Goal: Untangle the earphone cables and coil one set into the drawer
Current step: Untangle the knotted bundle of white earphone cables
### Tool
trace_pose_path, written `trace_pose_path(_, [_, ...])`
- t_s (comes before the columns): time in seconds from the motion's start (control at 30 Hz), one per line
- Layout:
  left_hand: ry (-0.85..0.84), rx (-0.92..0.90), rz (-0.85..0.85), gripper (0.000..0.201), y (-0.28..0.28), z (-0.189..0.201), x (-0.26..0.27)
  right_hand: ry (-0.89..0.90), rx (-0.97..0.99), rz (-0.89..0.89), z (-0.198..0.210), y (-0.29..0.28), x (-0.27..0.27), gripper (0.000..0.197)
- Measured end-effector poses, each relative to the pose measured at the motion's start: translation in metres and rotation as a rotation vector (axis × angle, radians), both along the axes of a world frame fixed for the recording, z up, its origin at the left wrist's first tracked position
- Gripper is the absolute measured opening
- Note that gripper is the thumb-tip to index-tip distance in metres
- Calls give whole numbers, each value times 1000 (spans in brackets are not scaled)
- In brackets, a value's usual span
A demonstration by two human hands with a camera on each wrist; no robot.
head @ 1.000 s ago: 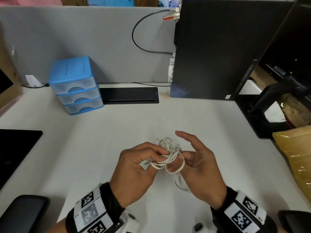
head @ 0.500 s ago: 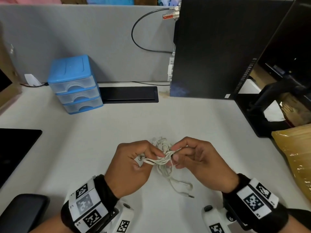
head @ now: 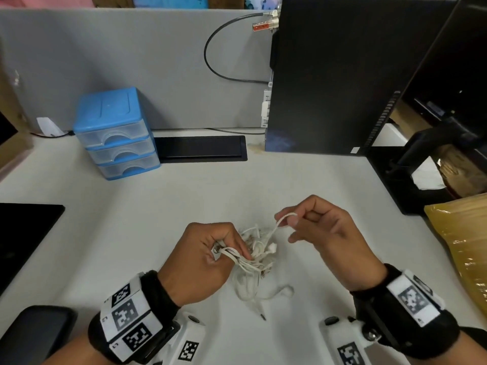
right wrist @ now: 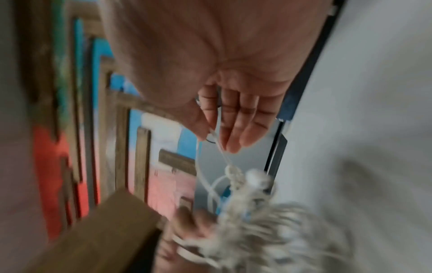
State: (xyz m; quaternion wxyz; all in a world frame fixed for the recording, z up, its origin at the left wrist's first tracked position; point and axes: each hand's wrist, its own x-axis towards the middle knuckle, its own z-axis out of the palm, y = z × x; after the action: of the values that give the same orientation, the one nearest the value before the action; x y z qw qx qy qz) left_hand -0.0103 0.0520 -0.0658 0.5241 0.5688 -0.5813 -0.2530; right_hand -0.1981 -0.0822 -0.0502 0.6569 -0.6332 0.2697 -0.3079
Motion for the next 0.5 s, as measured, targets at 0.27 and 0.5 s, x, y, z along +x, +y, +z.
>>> trace_pose_path(0.27, [32, 148, -15, 26, -2, -6, 8, 429, -649, 9, 0, -3, -9, 22])
trace_pose_path(0.5, [182, 182, 72, 26, -8, -9, 18, 260, 277, -319, 17, -25, -7, 66])
